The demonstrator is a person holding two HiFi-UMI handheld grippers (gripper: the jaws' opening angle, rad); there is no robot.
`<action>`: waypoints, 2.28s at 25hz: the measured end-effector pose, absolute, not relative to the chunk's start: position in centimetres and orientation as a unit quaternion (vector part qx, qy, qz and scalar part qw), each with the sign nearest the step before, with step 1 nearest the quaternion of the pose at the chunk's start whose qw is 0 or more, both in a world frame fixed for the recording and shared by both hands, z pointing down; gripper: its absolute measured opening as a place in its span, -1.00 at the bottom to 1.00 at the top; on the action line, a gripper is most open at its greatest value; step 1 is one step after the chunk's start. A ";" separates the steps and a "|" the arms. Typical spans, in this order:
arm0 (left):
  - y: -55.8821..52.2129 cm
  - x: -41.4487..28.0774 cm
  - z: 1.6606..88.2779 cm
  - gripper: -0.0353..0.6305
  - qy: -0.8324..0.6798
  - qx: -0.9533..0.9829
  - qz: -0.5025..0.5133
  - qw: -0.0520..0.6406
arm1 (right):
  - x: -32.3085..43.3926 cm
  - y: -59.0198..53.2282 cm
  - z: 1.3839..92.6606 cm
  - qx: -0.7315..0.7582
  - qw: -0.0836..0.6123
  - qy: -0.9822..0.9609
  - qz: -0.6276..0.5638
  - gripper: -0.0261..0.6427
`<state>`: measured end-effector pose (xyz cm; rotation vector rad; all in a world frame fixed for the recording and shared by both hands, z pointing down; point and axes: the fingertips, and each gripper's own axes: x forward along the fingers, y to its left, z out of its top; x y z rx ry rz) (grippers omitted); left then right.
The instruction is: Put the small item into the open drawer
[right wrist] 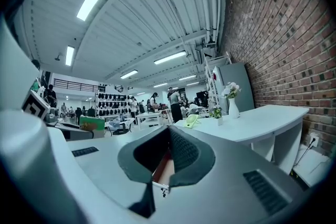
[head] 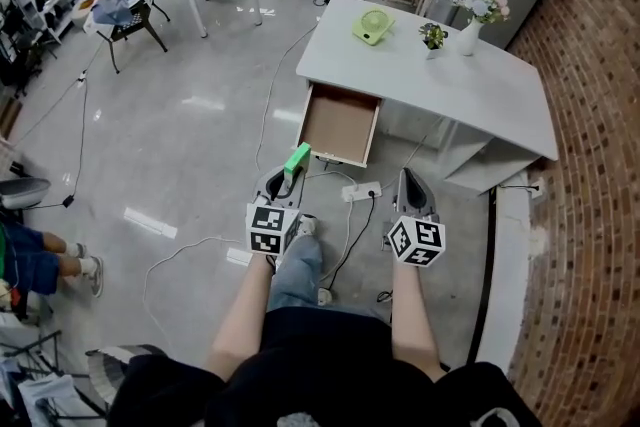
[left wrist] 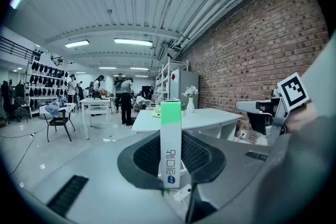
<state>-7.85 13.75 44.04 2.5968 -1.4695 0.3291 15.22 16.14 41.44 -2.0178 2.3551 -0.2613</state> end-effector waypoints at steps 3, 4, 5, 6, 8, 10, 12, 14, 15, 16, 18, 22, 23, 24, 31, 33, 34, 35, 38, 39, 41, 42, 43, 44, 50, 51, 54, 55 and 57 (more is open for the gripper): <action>11.3 -7.4 44.1 -0.62 -0.484 0.865 0.108 0.070 | 15.4 13.9 41.7 -0.651 0.008 0.754 -0.084 -0.92; 10.7 -7.3 44.3 -0.62 -0.483 0.866 0.108 0.072 | 15.3 13.3 42.0 -0.651 0.006 0.754 -0.085 -0.92; 10.0 -7.2 44.5 -0.62 -0.482 0.866 0.107 0.075 | 15.3 12.6 42.1 -0.650 0.004 0.755 -0.085 -0.92; 9.2 -7.0 44.7 -0.62 -0.481 0.867 0.107 0.077 | 15.2 11.8 42.3 -0.650 0.003 0.755 -0.085 -0.92; 7.5 -6.7 45.2 -0.62 -0.478 0.868 0.110 0.079 | 15.1 10.2 42.6 -0.650 0.000 0.755 -0.086 -0.92; 5.7 -6.3 45.7 -0.62 -0.476 0.869 0.111 0.081 | 15.3 8.5 43.1 -0.651 -0.003 0.753 -0.090 -0.92; 3.9 -6.0 46.2 -0.62 -0.473 0.870 0.112 0.084 | 15.5 6.7 43.5 -0.653 -0.006 0.752 -0.091 -0.92; 2.0 -5.8 46.7 -0.62 -0.473 0.870 0.112 0.087 | 15.5 4.9 43.8 -0.653 -0.009 0.752 -0.091 -0.92; 0.9 -5.6 46.9 -0.62 -0.472 0.870 0.112 0.088 | 15.5 4.0 43.9 -0.652 -0.010 0.752 -0.090 -0.92; -0.2 -5.4 46.9 -0.62 -0.471 0.871 0.112 0.088 | 15.5 3.0 43.9 -0.652 -0.010 0.752 -0.090 -0.92; -2.4 -4.8 47.0 -0.62 -0.466 0.873 0.114 0.088 | 15.9 0.9 43.9 -0.654 -0.012 0.751 -0.091 -0.92; -7.1 -3.6 46.6 -0.62 -0.452 0.879 0.120 0.087 | 16.6 -3.5 43.4 -0.661 -0.011 0.744 -0.095 -0.92; -8.4 -3.4 46.5 -0.62 -0.449 0.881 0.121 0.087 | 16.6 -4.7 43.2 -0.663 -0.010 0.742 -0.096 -0.91; -9.7 -3.3 46.4 -0.62 -0.445 0.883 0.123 0.087 | 16.7 -6.0 43.0 -0.665 -0.011 0.740 -0.096 -0.92; -18.1 -1.9 44.9 -0.62 -0.415 0.897 0.131 0.079 | 16.7 -14.0 41.8 -0.676 -0.011 0.730 -0.103 -0.92; -20.2 -1.4 44.9 -0.62 -0.404 0.901 0.136 0.076 | 16.8 -16.1 41.9 -0.680 -0.011 0.725 -0.105 -0.91; -21.1 -1.2 45.0 -0.62 -0.400 0.903 0.138 0.076 | 16.8 -17.0 42.0 -0.683 -0.012 0.723 -0.106 -0.91; -22.0 -1.1 45.1 -0.62 -0.395 0.905 0.139 0.076 | 16.8 -17.9 42.1 -0.685 -0.012 0.720 -0.107 -0.92; -24.4 -0.6 45.4 -0.62 -0.386 0.909 0.139 0.080 | 16.9 -20.0 42.4 -0.691 -0.013 0.714 -0.110 -0.91; -24.9 -0.5 45.5 -0.62 -0.383 0.910 0.139 0.081 | 17.0 -20.5 42.5 -0.693 -0.013 0.713 -0.111 -0.91; -25.7 -0.2 45.5 -0.62 -0.379 0.911 0.139 0.082 | 17.0 -21.2 42.5 -0.694 -0.013 0.711 -0.111 -0.92; -25.9 -0.1 45.6 -0.62 -0.377 0.912 0.139 0.083 | 17.0 -21.4 42.5 -0.695 -0.013 0.710 -0.112 -0.91; -26.1 0.0 45.6 -0.62 -0.374 0.913 0.140 0.085 | 17.0 -21.5 42.5 -0.697 -0.013 0.708 -0.114 -0.92; -26.3 0.1 45.7 -0.62 -0.373 0.913 0.141 0.087 | 17.1 -21.7 42.5 -0.698 -0.014 0.707 -0.116 -0.92; -27.3 0.4 46.4 -0.62 -0.375 0.911 0.143 0.097 | 17.5 -22.5 43.2 -0.697 -0.019 0.706 -0.123 -0.91; -27.4 0.5 46.5 -0.62 -0.375 0.911 0.143 0.097 | 17.6 -22.7 43.3 -0.697 -0.019 0.707 -0.122 -0.92; -27.8 0.7 46.7 -0.62 -0.377 0.909 0.148 0.096 | 18.1 -23.0 43.4 -0.697 -0.020 0.706 -0.124 -0.91; -27.9 0.8 46.6 -0.62 -0.379 0.908 0.148 0.097 | 18.3 -23.1 43.4 -0.697 -0.020 0.706 -0.124 -0.91; -28.0 0.9 46.4 -0.62 -0.384 0.907 0.143 0.101 | 18.5 -23.2 43.3 -0.695 -0.022 0.708 -0.123 -0.92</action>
